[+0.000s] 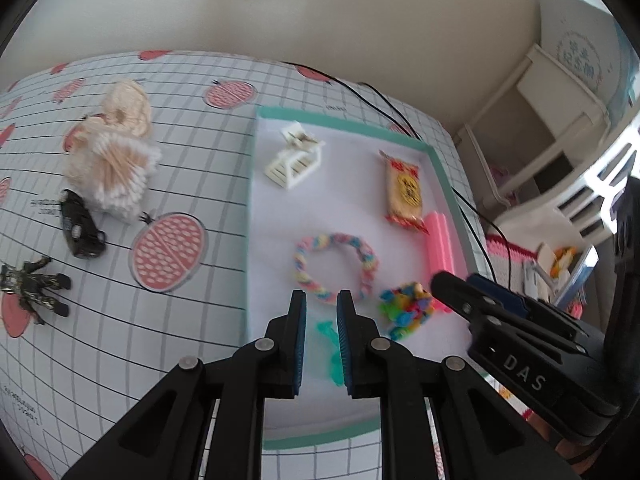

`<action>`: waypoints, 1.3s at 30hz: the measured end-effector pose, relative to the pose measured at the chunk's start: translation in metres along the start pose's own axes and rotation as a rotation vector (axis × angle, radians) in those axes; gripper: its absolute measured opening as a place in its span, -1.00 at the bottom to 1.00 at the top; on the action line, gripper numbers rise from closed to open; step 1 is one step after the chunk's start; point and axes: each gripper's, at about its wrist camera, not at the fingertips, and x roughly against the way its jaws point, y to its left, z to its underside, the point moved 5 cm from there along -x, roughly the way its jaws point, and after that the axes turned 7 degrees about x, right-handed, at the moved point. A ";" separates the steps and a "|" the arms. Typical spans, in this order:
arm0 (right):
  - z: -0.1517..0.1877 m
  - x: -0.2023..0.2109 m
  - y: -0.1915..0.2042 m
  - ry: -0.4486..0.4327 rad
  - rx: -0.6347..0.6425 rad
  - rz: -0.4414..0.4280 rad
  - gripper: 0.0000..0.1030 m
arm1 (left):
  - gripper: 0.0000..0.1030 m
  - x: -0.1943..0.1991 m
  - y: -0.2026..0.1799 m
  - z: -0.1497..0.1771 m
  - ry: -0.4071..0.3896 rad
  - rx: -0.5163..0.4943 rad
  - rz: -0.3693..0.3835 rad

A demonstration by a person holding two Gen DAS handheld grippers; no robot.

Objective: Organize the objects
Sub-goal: 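Open both grippers to drop the green piece and block toy into the tray, then move both tools back toward the action figure and black toy car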

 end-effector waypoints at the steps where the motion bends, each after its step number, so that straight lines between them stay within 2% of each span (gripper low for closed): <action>1: 0.000 -0.001 0.001 0.004 0.002 0.003 -0.17 | -0.71 0.001 0.004 -0.004 -0.010 0.008 -0.012; 4: 0.001 -0.006 0.001 0.015 0.006 0.012 -0.17 | -0.65 0.003 0.014 -0.007 -0.032 0.030 -0.046; 6: 0.002 -0.008 0.001 0.020 0.006 0.018 -0.17 | -0.37 0.002 0.020 -0.011 -0.045 0.041 -0.068; 8: 0.002 -0.009 0.001 0.022 0.009 0.025 -0.17 | -0.21 0.004 0.025 -0.012 -0.058 0.047 -0.090; 10: 0.001 -0.010 0.002 0.019 0.017 0.039 -0.07 | -0.10 0.003 0.031 -0.015 -0.068 0.058 -0.112; 12: 0.001 -0.012 0.003 0.016 0.022 0.039 -0.02 | 0.09 0.003 0.037 -0.017 -0.075 0.068 -0.125; 16: 0.000 -0.014 0.005 0.009 0.034 0.050 0.23 | 0.27 0.001 0.050 -0.019 -0.082 0.097 -0.175; 18: 0.000 -0.014 0.006 0.003 0.038 0.052 0.29 | 0.53 0.001 0.055 -0.020 -0.084 0.109 -0.179; 25: -0.003 -0.014 0.006 -0.016 0.037 0.059 0.66 | 0.73 0.008 0.062 -0.023 -0.130 0.123 -0.177; 27: -0.003 -0.014 0.006 -0.019 0.038 0.061 0.77 | 0.86 0.008 0.063 -0.024 -0.134 0.122 -0.178; 31: -0.004 -0.014 0.005 -0.028 0.035 0.066 1.00 | 0.87 0.010 0.068 -0.027 -0.160 0.125 -0.208; 39: -0.005 -0.015 0.005 -0.031 0.032 0.065 1.00 | 0.88 0.012 0.074 -0.030 -0.171 0.130 -0.211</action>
